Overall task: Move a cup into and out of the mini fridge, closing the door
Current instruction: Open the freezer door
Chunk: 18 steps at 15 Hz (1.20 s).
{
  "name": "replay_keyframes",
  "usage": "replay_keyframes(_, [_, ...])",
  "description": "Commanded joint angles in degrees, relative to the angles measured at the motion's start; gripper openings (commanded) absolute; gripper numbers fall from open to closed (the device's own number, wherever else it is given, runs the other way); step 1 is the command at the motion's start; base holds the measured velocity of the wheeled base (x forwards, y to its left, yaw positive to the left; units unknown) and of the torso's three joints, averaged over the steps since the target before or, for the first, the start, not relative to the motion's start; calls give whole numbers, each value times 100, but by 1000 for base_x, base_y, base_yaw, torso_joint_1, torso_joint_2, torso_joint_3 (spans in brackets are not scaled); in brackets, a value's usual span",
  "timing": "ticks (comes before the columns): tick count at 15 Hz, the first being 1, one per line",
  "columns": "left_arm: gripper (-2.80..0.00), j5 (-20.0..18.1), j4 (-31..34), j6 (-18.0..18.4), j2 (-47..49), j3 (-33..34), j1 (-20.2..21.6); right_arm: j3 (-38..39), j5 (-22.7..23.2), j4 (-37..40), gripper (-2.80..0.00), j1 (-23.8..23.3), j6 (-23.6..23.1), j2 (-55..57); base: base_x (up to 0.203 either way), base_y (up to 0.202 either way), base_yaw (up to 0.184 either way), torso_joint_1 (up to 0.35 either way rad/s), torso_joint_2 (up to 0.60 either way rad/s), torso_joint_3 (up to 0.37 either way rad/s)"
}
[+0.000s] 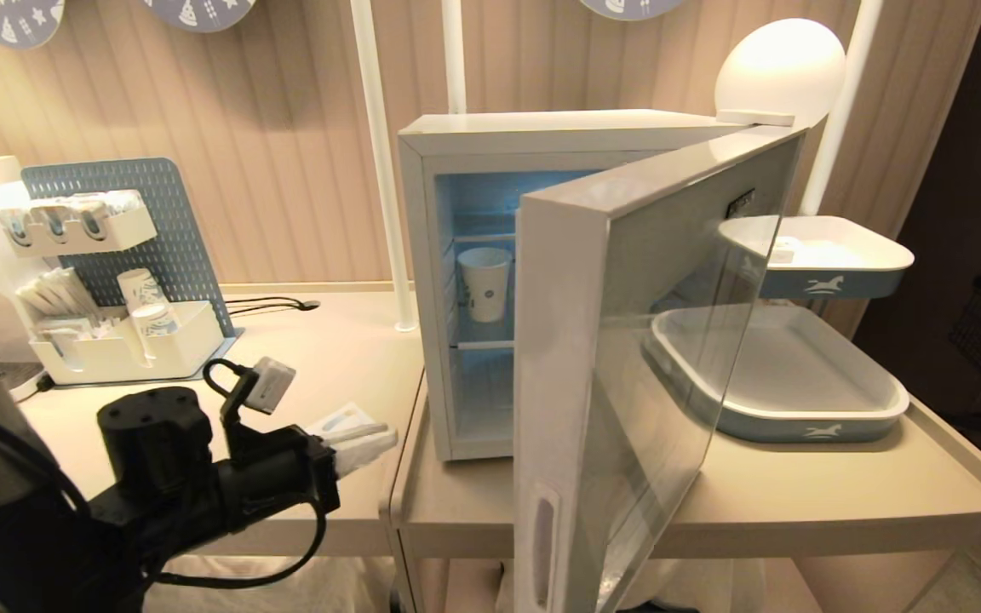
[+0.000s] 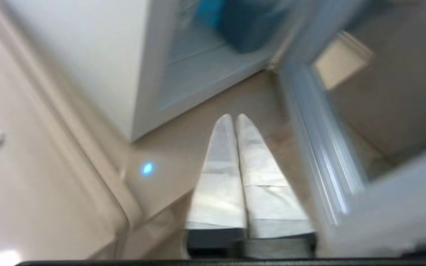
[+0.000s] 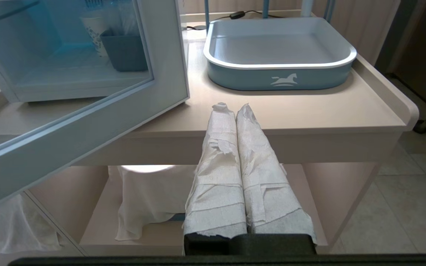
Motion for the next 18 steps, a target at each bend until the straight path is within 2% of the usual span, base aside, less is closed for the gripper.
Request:
replay_keyframes(1, [-280, 599, 390, -2, 331, -260, -304, 0, 1, -2, -280, -6, -2, 9, 0, 0, 0, 0, 0, 0])
replay_keyframes(4, [-280, 731, 492, 1, 263, -346, -1003, 0, 1, -2, -280, -1, -2, 9, 0, 0, 0, 0, 0, 0])
replay_keyframes(9, [-280, 730, 666, -31, 103, -840, -2496, 0, 1, -2, -280, -6, -1, 9, 0, 0, 0, 0, 0, 0])
replay_keyframes(12, [-280, 751, 1267, -32, -130, -1200, -3227, 0, -2, -2, -280, -3, -1, 11, 0, 0, 0, 0, 0, 0])
replay_keyframes(15, [-280, 753, 1465, 6, -202, -1198, -3919, 0, -2, -2, -280, -6, 2, 9, 0, 0, 0, 0, 0, 0])
replay_keyframes(18, [-280, 792, 2385, 314, -274, -1653, -4868, 0, 0, -2, -280, -6, -1, 9, 0, 0, 0, 0, 0, 0])
